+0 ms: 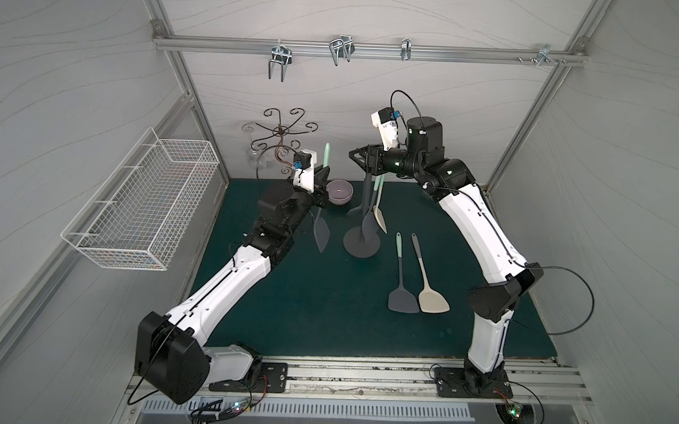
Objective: Take the spatula off the kitchen utensil rack
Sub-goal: Take off the spatula from the rack, then place the spatula at the center of the board.
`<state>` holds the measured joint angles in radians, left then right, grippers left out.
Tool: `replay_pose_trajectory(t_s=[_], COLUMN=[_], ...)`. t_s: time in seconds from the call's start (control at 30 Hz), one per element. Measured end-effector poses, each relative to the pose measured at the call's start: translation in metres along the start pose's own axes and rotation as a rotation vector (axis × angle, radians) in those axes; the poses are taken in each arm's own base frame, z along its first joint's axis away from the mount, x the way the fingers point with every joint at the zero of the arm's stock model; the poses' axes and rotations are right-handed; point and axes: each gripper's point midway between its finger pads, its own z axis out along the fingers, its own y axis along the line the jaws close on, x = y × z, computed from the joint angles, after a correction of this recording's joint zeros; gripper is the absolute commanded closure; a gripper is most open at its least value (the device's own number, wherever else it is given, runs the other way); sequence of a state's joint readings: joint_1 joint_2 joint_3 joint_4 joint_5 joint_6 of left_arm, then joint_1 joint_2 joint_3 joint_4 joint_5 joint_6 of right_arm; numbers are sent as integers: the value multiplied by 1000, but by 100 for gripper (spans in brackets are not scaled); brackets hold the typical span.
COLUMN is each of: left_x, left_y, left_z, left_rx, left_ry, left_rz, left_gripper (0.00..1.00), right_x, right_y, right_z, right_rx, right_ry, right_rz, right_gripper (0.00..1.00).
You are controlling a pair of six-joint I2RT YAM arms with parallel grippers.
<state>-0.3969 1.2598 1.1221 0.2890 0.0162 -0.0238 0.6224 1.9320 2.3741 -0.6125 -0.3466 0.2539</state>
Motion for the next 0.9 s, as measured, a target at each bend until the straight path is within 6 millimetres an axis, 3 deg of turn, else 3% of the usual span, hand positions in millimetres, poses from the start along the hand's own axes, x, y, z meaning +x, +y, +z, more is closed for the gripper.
replay_pose_trajectory(t_s=[0.17,0.37,0.43,0.57,0.67,0.73,0.83,0.9], left_x=[-19,-40,-40,-39,-24,-5,28,48], left_y=[5,2,-3,-19,-27,-30,-30,-29], left_z=[-18,-43,-52,-69,-81,-85,-85,-83], left_rx=[19,68,95,172,220,237,235,227], left_ry=[14,22,40,65,93,125,178,203], left_rz=[-64,-151,-183,-265,-351,-412,-518,-585], left_gripper=[100,100,100,100,100,100,100,100], right_x=[-14,-1,12,40,59,76,121,152], right_y=[15,27,34,52,64,66,62,60], right_z=[-12,-31,-48,-104,-148,-166,-175,-167], right_rx=[-40,-65,-63,-45,-31,-22,-23,-34], right_ry=[-28,11,28,23,-13,-25,14,62], right_rz=[-18,-15,-16,-33,-55,-55,-2,52], right_gripper=[52,51,51,51,51,50,51,51])
